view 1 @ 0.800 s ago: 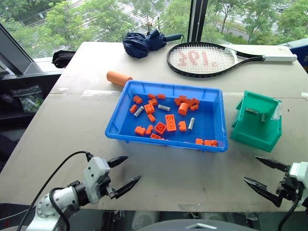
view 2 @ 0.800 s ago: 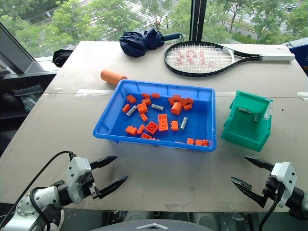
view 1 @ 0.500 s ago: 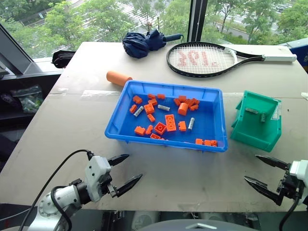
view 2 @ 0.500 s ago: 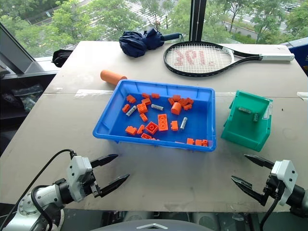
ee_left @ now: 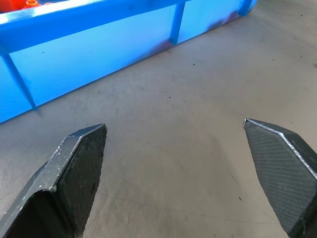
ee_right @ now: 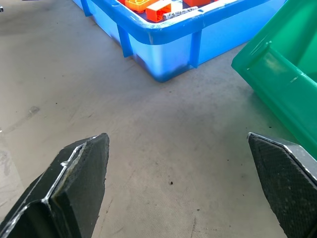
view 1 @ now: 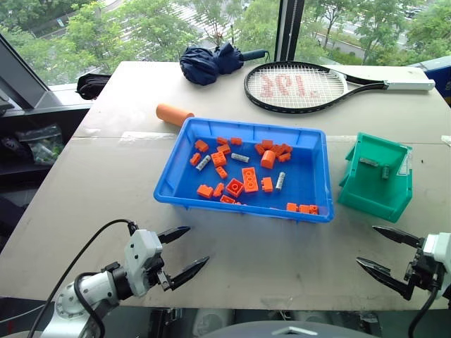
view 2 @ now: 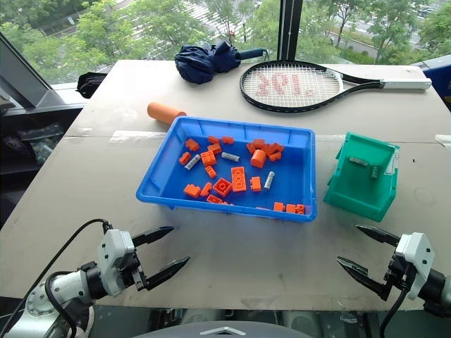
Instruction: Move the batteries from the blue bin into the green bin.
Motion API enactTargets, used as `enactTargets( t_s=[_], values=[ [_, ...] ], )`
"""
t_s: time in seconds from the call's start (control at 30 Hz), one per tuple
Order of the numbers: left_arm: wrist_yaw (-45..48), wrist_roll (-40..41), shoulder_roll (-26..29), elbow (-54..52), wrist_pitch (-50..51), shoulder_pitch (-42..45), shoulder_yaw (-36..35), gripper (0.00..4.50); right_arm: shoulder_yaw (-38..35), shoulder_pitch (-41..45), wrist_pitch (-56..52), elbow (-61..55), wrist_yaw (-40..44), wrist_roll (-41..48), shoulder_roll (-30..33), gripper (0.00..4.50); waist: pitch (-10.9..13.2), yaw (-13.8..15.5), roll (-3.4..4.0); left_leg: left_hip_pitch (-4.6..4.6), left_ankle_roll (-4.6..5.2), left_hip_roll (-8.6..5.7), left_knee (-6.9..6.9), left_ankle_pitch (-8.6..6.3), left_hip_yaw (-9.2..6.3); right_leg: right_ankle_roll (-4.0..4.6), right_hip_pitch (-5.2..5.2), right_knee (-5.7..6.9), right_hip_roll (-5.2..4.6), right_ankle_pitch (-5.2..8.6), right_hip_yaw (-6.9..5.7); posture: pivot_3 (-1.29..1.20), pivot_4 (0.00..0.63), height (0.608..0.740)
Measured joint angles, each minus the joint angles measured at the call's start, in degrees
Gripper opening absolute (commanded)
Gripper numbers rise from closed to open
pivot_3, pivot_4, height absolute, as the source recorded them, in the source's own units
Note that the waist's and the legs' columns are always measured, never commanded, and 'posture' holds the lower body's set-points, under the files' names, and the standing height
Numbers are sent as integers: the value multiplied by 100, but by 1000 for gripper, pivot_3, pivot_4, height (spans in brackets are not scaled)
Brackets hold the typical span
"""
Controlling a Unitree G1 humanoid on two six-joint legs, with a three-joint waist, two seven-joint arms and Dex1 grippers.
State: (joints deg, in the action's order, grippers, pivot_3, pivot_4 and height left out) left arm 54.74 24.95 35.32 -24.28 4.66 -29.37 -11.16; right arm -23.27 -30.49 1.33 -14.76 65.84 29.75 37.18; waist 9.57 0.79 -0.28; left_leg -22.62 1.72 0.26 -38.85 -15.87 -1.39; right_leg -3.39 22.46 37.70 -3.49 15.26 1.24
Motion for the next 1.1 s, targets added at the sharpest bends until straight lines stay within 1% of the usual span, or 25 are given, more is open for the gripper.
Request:
enactTargets(
  t_s=[0.1, 0.27, 0.33, 0.43, 0.47, 0.5, 0.57, 0.63, 0.73, 0.77, 0.8, 0.87, 0.97, 1.03, 1.1],
  values=[
    [106, 114, 36, 0, 29, 49, -1, 4500, -13, -23, -64, -28, 64, 107, 77, 4466, 0, 0, 1, 0, 0, 0, 0, 0, 1, 0, 0, 1, 0, 0, 1, 0, 150, 740],
    [529, 986, 485, -83, 580, 416, -206, 4500, -296, 99, -542, -471, 179, 658, 561, 4466, 0, -1, -1, 3, 0, 0, 0, 1, -3, 0, -1, 6, 3, 0, -6, 0, 150, 740],
    [788, 1537, 973, -172, 1061, 961, -279, 4500, -298, 502, -1123, -748, 126, 1094, 977, 4466, 2, -2, 2, 7, 0, 0, -7, 2, -1, 0, -1, 16, 8, -1, -21, 0, 150, 740],
    [942, 2003, 1336, -303, 1494, 1863, -360, 4500, -198, 1473, -1744, -1023, -36, 1470, 1478, 4466, 2, -10, 3, 8, 0, 0, -10, 1, 0, -1, -2, 15, 39, -5, -21, 0, 150, 740],
    [1020, 2096, 1455, -277, 1673, 2245, -285, 4500, 57, 2039, -1928, -981, -111, 1453, 1577, 4466, 6, -23, -4, 8, 0, 0, -10, 1, 1, -13, 0, 17, 46, -12, -22, 0, 150, 740],
    [1047, 2156, 1515, -272, 1762, 2499, -232, 4500, 218, 2364, -2003, -982, -147, 1434, 1619, 4466, 7, -22, -3, -4, 0, 0, -10, 2, -2, -15, 11, 15, 50, -13, -23, 0, 150, 740],
    [1175, 2293, 1702, -151, 2041, 3155, -165, 4500, 913, 3443, -2147, -728, -178, 1078, 1696, 4466, 10, -43, -6, -6, 0, 0, -10, 2, -2, -18, 18, 19, 55, -15, -22, 0, 150, 740],
    [1296, 2351, 1858, -20, 2172, 3547, -164, 4500, 1468, 4203, -2203, -388, -141, 710, 1686, 4466, 11, -57, -5, -10, -1, 0, -8, 2, -1, -19, 23, 21, 58, -15, -21, 0, 150, 740],
    [1494, 2165, 2031, 392, 2244, 4167, -68, 4500, 2583, 5631, -2148, 459, 183, -143, 1478, 4466, 17, -123, -4, -24, -1, -2, -3, 2, -3, -19, 35, 17, 60, -15, -22, 0, 150, 740],
    [1551, 2028, 2122, 545, 2239, 4306, -28, 4500, 3085, 6177, -2076, 835, 371, -547, 1325, 4466, 19, -154, -7, -20, -2, -3, -3, 3, -1, -19, 34, 19, 62, -15, -22, 0, 150, 740],
    [1556, 1950, 2149, 630, 2239, 4440, 8, 4500, 3359, 6482, -2036, 1043, 462, -794, 1216, 4466, 25, -162, -5, -25, -2, -3, 0, 3, -2, -19, 39, 17, 63, -15, -21, 0, 150, 740],
    [1668, 1785, 2315, 734, 2230, 4503, 7, 4500, 4068, 7202, -1832, 1783, 822, -1410, 833, 4466, 28, -198, -11, -24, -4, 0, 4, 4, 1, -20, 44, 18, 64, -15, -17, 0, 150, 740],
    [1816, 1727, 2515, 732, 2275, 4407, -48, 4500, 4776, 7850, -1517, 2817, 1189, -2089, 348, 4466, 33, -190, -14, -47, -25, 0, 15, 16, 6, -20, 75, 21, 61, -16, -14, 0, 150, 740],
    [1861, 1673, 2631, 669, 2316, 4276, -196, 4500, 5090, 8240, -1089, 3516, 1428, -2474, 40, 4466, 37, -181, -13, -64, -28, 0, 15, 18, 6, -21, 92, 23, 59, -16, -14, 0, 150, 740],
    [1806, 1599, 2697, 598, 2345, 4117, -356, 4500, 5217, 8591, -714, 4055, 1589, -2719, -178, 4466, 37, -184, -14, -71, -30, 0, 10, 19, 7, -21, 99, 26, 59, -17, -13, 0, 150, 740]
  ],
)
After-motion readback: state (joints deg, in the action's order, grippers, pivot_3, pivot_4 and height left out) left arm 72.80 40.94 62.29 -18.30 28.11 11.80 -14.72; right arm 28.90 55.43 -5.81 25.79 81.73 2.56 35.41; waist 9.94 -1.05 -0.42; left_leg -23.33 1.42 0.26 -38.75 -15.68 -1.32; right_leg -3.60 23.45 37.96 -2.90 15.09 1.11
